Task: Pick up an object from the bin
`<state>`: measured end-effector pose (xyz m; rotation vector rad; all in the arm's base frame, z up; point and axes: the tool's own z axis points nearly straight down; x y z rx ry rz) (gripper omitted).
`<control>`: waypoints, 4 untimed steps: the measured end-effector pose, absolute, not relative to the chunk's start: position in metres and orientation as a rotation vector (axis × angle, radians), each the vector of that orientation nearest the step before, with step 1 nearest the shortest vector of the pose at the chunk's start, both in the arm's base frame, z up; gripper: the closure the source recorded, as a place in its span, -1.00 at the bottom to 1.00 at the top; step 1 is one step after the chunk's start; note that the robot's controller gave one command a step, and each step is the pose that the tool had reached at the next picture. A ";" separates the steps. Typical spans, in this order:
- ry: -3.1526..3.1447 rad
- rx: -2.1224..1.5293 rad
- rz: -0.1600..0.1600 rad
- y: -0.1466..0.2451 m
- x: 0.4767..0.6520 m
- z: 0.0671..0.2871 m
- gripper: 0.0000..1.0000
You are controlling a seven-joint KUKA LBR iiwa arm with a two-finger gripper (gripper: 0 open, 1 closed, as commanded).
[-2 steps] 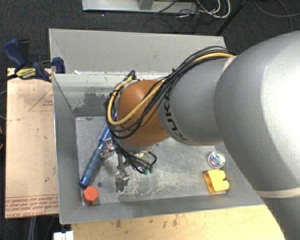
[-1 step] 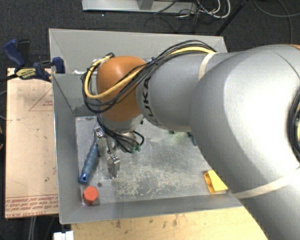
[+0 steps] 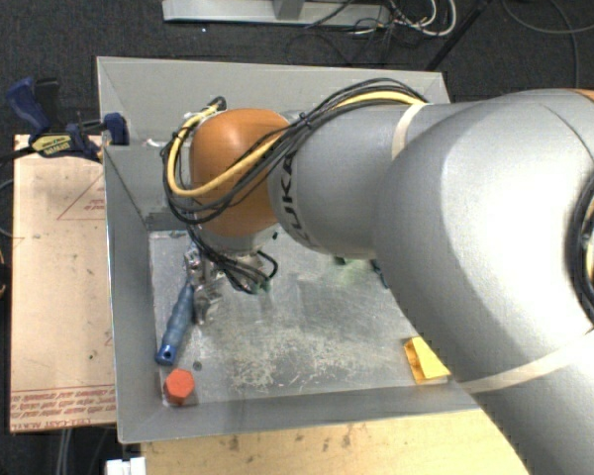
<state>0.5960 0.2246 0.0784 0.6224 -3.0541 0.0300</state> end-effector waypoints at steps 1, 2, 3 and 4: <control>-3.045 0.823 -0.004 0.236 0.609 0.194 1.00; -3.036 0.821 -0.002 0.235 0.607 0.189 -1.00; -3.007 0.917 -0.004 0.239 0.620 0.075 -1.00; -2.997 0.921 0.002 0.237 0.619 0.079 1.00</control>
Offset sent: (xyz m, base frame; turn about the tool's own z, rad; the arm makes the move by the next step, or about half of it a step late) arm 0.0100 0.0097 0.1102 -0.1279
